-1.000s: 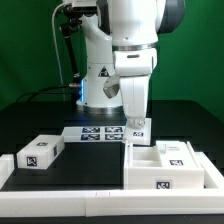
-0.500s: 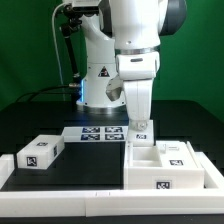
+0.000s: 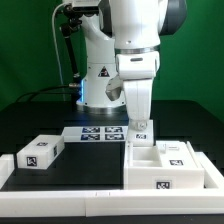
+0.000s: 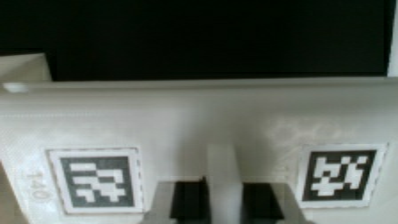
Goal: Assemble cabinet
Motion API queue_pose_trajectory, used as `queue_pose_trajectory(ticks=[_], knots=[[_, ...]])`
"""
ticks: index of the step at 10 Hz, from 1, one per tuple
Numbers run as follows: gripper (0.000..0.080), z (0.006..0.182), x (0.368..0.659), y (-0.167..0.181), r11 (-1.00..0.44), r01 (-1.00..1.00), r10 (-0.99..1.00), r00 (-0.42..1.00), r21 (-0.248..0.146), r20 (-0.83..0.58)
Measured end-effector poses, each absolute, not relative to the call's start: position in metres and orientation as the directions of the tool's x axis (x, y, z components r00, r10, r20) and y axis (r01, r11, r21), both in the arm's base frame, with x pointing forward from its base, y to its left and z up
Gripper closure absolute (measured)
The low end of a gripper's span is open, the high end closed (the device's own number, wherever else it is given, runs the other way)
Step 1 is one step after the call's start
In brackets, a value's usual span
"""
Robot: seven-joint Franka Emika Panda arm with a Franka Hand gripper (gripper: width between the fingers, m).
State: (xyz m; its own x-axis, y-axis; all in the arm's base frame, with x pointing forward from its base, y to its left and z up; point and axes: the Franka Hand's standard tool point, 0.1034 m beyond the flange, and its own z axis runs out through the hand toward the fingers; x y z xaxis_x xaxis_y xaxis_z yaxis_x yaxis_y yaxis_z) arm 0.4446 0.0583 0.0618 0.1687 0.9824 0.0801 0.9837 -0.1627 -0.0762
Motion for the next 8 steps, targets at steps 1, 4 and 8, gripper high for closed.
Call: queue_pose_trajectory(ticks=[1, 4, 8], knots=[[0.0731, 0.0631, 0.4466, 0.059, -0.161, 0.984, 0.983, 0.167, -0.074, 0.081], [0.0731, 0.0635, 0.4486, 0.0599, -0.149, 0.986, 0.984, 0.155, -0.072, 0.083], [0.0731, 0.0592, 0.449, 0.0565, -0.154, 0.985, 0.983, 0.161, -0.08, 0.085]])
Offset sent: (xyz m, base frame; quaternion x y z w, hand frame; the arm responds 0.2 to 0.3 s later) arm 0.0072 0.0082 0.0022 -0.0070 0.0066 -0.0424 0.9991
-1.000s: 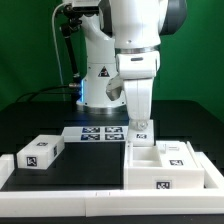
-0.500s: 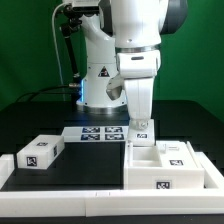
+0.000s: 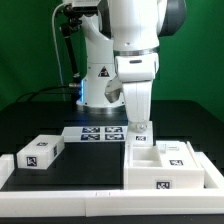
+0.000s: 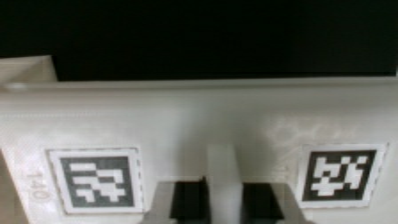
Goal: Assemble cabinet
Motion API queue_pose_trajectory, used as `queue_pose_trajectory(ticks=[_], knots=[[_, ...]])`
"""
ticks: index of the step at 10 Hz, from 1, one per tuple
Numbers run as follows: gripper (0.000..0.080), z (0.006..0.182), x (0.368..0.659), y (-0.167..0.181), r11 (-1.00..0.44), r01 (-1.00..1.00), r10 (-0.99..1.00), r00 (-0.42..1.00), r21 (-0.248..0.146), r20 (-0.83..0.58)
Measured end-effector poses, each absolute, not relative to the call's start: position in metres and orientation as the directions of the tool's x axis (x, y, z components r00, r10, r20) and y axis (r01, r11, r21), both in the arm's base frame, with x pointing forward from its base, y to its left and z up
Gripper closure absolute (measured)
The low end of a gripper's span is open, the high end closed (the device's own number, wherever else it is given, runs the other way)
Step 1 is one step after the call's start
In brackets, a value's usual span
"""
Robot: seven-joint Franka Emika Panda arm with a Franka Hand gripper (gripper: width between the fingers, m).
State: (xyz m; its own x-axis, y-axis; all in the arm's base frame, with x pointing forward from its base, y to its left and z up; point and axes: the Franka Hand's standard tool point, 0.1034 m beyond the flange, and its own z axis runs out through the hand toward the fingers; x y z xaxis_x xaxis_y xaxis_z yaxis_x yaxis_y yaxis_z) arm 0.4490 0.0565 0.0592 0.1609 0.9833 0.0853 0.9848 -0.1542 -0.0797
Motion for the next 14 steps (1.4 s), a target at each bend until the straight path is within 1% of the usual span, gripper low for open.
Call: queue_pose_trajectory(ticks=[4, 9, 14], knots=[[0.0731, 0.059, 0.4496, 0.0566, -0.156, 0.985, 0.983, 0.162, -0.079, 0.086], [0.0731, 0.063, 0.4555, 0.0569, -0.134, 0.988, 0.986, 0.141, -0.082, 0.086], [0.0731, 0.0631, 0.4554, 0.055, -0.138, 0.986, 0.986, 0.145, -0.091, 0.084]])
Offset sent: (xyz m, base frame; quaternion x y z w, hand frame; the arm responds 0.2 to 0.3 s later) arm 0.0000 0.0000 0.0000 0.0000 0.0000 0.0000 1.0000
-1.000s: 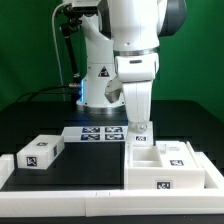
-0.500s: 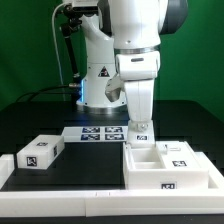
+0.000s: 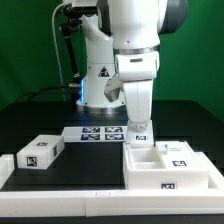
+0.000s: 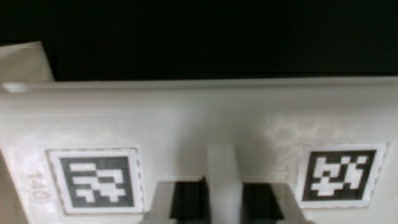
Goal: Assemble cabinet
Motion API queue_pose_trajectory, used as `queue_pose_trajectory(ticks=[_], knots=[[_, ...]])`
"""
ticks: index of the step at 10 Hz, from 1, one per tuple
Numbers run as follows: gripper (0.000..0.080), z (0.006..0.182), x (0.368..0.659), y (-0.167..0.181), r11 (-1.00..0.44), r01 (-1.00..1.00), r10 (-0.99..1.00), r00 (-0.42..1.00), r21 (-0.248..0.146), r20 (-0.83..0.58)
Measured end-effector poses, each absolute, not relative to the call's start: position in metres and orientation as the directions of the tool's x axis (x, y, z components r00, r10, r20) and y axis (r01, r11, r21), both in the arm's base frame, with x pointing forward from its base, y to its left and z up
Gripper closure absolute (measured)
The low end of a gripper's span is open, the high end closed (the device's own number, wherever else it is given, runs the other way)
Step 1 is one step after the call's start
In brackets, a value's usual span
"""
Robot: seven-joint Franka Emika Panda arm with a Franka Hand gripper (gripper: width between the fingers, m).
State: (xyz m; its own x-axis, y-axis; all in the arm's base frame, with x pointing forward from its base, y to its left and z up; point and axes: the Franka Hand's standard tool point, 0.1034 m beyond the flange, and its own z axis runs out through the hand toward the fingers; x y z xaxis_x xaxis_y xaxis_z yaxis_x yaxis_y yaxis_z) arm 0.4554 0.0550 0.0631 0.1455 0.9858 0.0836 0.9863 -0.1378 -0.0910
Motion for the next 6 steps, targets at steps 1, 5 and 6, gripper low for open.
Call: queue_pose_trajectory(ticks=[1, 5, 6], knots=[[0.0731, 0.0644, 0.456, 0.0535, -0.119, 0.989, 0.988, 0.126, -0.091, 0.084], [0.0731, 0.0691, 0.4601, 0.0516, -0.119, 0.988, 0.989, 0.127, -0.095, 0.081], [0.0731, 0.0668, 0.4592, 0.0519, -0.12, 0.988, 0.988, 0.128, -0.098, 0.082]])
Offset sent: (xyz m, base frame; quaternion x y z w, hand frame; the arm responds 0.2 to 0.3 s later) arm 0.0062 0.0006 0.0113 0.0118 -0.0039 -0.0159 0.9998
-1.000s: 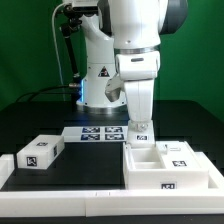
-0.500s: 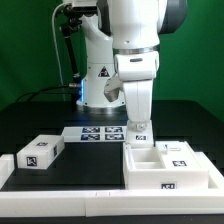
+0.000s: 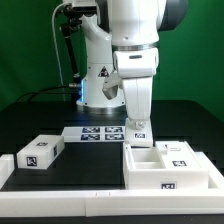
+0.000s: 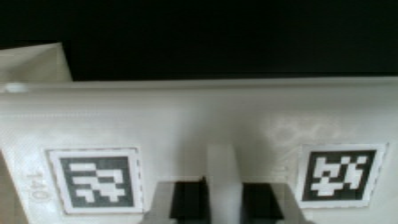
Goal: Assemble cabinet
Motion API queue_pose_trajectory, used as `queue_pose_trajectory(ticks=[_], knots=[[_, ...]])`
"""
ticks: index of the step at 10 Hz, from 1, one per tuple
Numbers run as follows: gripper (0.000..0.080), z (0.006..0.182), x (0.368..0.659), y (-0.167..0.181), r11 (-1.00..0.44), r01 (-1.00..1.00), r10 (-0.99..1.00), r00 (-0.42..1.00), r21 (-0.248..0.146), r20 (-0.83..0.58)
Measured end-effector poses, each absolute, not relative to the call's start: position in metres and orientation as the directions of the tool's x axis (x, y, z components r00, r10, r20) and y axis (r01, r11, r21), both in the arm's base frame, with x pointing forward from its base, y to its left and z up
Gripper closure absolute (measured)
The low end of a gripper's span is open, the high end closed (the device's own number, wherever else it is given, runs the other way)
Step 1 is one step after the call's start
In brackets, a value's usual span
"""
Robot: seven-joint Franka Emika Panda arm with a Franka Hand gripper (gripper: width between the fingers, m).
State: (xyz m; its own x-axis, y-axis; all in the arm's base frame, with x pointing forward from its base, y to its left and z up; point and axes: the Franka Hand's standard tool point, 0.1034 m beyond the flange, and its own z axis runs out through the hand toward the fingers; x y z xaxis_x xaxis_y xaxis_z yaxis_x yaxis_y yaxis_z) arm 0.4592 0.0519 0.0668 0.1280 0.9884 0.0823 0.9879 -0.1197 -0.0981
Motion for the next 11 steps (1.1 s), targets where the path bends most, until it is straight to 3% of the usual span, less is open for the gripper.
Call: queue_pose_trajectory(ticks=[11], knots=[[0.0731, 0.0647, 0.4615, 0.0543, -0.139, 0.984, 0.985, 0.148, -0.108, 0.083]])
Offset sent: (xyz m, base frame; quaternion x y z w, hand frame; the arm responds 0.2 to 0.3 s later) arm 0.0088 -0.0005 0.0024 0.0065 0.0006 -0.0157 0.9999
